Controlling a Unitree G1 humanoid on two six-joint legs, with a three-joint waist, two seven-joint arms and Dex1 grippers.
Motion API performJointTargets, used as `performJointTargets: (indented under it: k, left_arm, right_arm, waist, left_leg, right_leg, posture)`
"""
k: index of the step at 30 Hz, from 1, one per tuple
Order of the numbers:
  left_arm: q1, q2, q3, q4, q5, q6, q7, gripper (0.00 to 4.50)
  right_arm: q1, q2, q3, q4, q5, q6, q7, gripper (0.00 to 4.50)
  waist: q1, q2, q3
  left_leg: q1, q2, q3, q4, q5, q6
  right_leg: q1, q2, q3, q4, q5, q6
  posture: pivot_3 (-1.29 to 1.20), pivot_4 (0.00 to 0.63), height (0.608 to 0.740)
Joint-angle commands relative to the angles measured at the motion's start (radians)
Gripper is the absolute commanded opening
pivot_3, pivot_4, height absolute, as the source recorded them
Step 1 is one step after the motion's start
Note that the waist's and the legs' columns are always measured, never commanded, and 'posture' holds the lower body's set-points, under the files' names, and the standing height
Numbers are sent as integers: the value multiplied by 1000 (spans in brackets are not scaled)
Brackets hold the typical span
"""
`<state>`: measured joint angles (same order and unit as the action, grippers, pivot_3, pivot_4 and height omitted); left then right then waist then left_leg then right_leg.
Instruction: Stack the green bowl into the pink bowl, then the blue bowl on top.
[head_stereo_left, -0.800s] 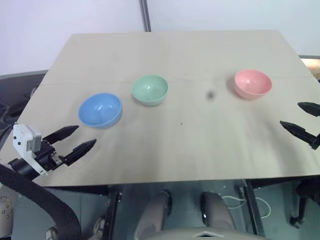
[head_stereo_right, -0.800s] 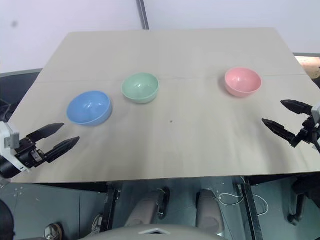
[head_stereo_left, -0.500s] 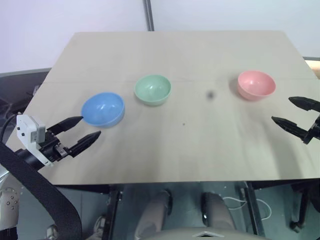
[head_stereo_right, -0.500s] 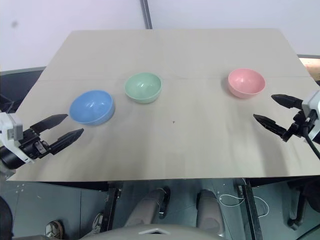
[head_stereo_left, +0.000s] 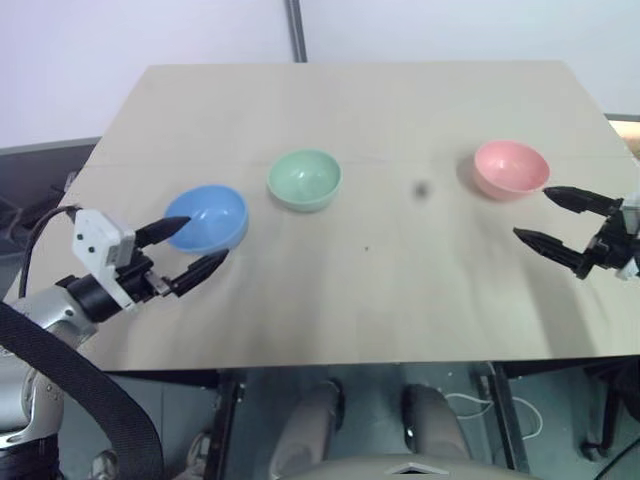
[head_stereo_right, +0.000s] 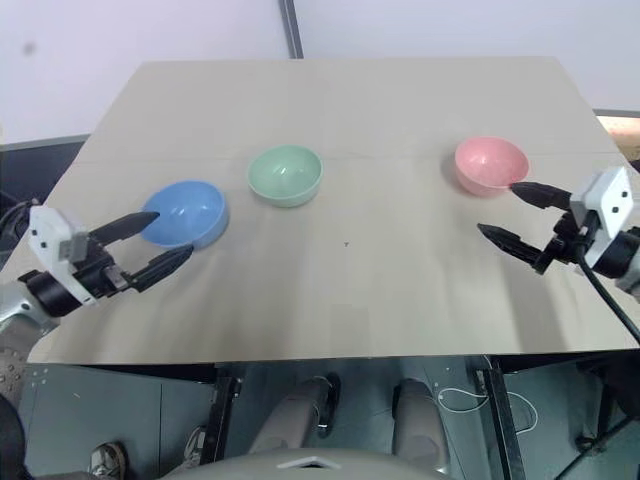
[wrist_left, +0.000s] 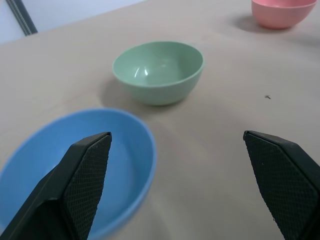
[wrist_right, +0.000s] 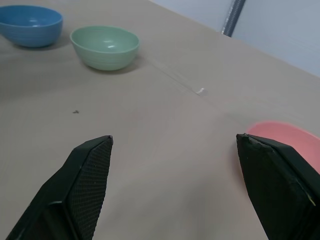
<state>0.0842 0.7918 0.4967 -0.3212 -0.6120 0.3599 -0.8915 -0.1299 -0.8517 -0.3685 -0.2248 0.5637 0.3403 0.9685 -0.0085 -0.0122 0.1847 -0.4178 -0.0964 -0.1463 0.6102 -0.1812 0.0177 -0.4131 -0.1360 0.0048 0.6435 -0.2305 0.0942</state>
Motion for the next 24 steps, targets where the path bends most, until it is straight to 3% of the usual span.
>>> performJointTargets:
  k: [1,5,8,15,18,19,21,24]
  left_arm:
    - [-38,-3,15,-61,-118,-9,-84,4482]
    - [-60,-14,31,-62,-286,26,-213,4482]
    - [-88,-26,33,-51,-377,46,-259,4482]
    - [-121,-81,17,-66,-405,36,-223,4482]
    - [-102,-102,20,-84,-397,28,-206,4500]
    - [-94,-107,23,-88,-393,25,-201,4500]
    - [-79,-114,27,-94,-387,20,-194,4500]
    - [-61,-122,25,-101,-376,10,-184,4500]
  right_arm:
    - [-84,29,82,49,-127,-52,-102,4303]
    - [-233,47,243,220,-355,-72,-234,4303]
    - [-393,83,362,452,-478,-143,-243,4303]
    - [-707,159,494,984,-640,-302,-248,4303]
    - [-778,164,516,1112,-670,-348,-222,3643]
    - [-793,163,523,1137,-680,-365,-213,3125]
    - [-813,162,531,1174,-697,-400,-202,2494]
    - [-829,161,542,1206,-722,-455,-187,1073]
  waist:
    - [-2,0,0]
    - [-6,0,0]
    - [-9,1,0]
    - [-10,0,1]
    - [-9,0,1]
    - [-9,0,1]
    - [-12,0,1]
    - [-14,0,1]
  left_leg:
    - [0,0,0,0,0,0]
    - [1,0,1,0,0,0]
    - [2,1,3,1,0,0]
    - [2,3,8,1,1,-1]
    - [2,3,8,1,1,-1]
    - [2,4,8,1,1,-1]
    - [2,4,9,1,0,-1]
    - [2,5,9,1,0,-1]
  right_leg:
    - [0,0,0,0,0,0]
    - [0,1,1,0,1,0]
    - [0,2,3,0,2,-2]
    - [0,6,4,0,6,0]
    - [0,7,5,-1,6,0]
    - [0,7,6,-1,6,0]
    - [0,8,7,-1,6,0]
    - [0,10,8,-1,6,-1]
  posture:
    - [0,150,740]
    - [0,150,740]
    - [0,150,740]
    - [0,150,740]
    - [0,150,740]
    - [0,150,740]
    - [0,150,740]
    - [0,150,740]
